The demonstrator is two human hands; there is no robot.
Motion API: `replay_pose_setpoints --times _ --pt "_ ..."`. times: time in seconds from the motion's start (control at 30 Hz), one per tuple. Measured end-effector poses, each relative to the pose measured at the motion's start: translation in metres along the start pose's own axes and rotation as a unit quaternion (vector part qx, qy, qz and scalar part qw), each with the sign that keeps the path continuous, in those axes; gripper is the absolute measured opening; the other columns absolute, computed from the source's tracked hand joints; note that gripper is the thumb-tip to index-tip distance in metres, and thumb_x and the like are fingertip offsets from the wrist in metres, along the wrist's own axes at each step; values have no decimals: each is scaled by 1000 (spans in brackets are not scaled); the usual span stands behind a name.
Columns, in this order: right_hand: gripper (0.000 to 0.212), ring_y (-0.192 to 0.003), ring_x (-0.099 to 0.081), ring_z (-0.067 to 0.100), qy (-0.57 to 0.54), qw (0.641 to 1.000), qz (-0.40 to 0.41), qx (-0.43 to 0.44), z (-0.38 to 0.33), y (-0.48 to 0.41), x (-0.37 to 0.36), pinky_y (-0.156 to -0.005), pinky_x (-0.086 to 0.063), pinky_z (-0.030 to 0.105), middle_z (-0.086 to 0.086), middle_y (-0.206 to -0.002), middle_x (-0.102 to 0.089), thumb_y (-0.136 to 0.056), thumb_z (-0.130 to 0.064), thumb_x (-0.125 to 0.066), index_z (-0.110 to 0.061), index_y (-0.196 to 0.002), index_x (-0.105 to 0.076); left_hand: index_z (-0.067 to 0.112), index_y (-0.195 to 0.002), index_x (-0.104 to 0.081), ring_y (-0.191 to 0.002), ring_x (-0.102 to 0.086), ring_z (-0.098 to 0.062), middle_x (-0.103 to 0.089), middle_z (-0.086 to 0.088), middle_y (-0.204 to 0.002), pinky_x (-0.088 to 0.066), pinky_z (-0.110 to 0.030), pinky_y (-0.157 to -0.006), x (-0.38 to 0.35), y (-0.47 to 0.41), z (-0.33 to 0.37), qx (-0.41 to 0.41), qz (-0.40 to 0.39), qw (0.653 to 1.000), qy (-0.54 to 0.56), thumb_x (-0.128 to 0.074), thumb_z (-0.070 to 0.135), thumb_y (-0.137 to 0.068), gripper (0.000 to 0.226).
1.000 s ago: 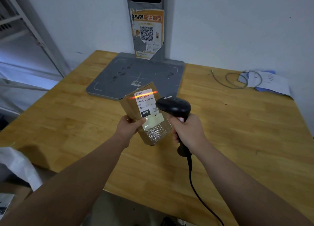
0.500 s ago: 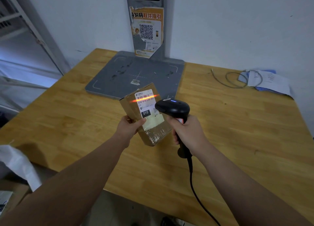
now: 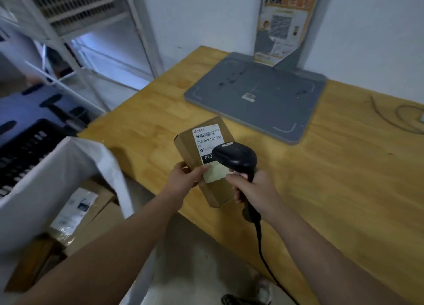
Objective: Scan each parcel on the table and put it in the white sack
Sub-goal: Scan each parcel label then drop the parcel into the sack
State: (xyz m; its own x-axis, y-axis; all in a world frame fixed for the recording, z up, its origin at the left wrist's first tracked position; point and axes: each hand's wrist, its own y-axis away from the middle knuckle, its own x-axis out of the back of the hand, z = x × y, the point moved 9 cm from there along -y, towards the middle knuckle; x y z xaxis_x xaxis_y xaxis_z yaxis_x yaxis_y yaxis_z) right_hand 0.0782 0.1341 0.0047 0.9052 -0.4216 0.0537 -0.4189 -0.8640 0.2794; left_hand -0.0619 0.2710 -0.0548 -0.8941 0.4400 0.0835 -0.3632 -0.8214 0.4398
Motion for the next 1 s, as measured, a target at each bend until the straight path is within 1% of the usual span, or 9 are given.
replay_pose_setpoints --times 0.1,0.23,0.33,0.43,0.6,0.73,0.83,0.93,1.0 --pt "12 -55 -54 11 -34 999 -16 20 6 7 -57 -58 -46 24 -4 -55 -54 -84 -6 -70 -4 -78 -60 9 -125 -54 -96 -67 -14 -68 -3 -113 -54 -23 -72 63 11 -12 -18 26 999 20 -77 27 -80 54" --pt "21 -64 -59 7 -109 991 79 -7 36 11 -128 -63 -45 19 -13 -64 -63 -77 -9 -78 -10 -91 -63 10 -122 -48 -100 -63 -15 -62 -3 -114 -53 -25 -75 171 33 -27 -47 100 994 2 -77 28 -81 53" --pt "27 -67 -57 10 -27 996 80 -37 68 9 -191 -58 -39 21 -8 -70 -58 -82 -21 -76 -10 -103 -62 14 -127 -40 -103 -59 -14 -57 2 -114 -51 -33 -88 251 50 -38 -42 135 990 -7 -74 29 -83 58" --pt "30 -66 -57 8 105 991 64 -44 92 11 -245 -53 -38 19 -5 -70 -59 -81 -32 -77 -12 -97 -62 12 -131 -42 -103 -61 -16 -59 0 -119 -53 -34 -88 312 61 -46 -27 129 991 -32 -74 31 -82 61" --pt "45 -78 -61 23 191 978 68 -54 138 27 -283 -56 -37 18 8 -83 -62 -76 -25 -82 3 -107 -64 21 -126 -41 -101 -58 -15 -56 3 -117 -53 -35 -84 363 76 -61 -17 67 985 -159 -75 31 -82 56" --pt "27 -79 -59 17 244 965 99 -16 134 35 -299 -55 -37 11 6 -91 -61 -82 -11 -75 -5 -102 -57 20 -142 -25 -109 -52 -18 -45 -1 -127 -47 -34 -84 401 91 -67 -38 124 963 -238 -72 35 -82 77" --pt "25 -97 -59 29 330 939 97 -22 126 31 -316 -72 -49 32 16 -109 -59 -85 -6 -66 -3 -109 -58 35 -149 -1 -99 -49 -24 -28 -8 -133 -49 -39 -81 423 108 -64 -66 163 916 -360 -62 41 -85 89" --pt "40 -126 -38 30 474 874 104 -10 111 37 -328 -101 -39 39 13 -138 -44 -83 -13 -68 -10 -121 -56 39 -146 7 -87 -54 -32 -24 -12 -130 -53 -40 -73 428 120 -68 -71 151 877 -451 -56 42 -88 85" --pt "40 -131 -33 30 500 859 104 30 98 42 -342 -106 -35 41 11 -141 -42 -79 -16 -72 -12 -117 -59 38 -144 7 -88 -56 -35 -24 -13 -129 -53 -43 -76 434 123 -76 -57 156 881 -444 -52 43 -89 81"
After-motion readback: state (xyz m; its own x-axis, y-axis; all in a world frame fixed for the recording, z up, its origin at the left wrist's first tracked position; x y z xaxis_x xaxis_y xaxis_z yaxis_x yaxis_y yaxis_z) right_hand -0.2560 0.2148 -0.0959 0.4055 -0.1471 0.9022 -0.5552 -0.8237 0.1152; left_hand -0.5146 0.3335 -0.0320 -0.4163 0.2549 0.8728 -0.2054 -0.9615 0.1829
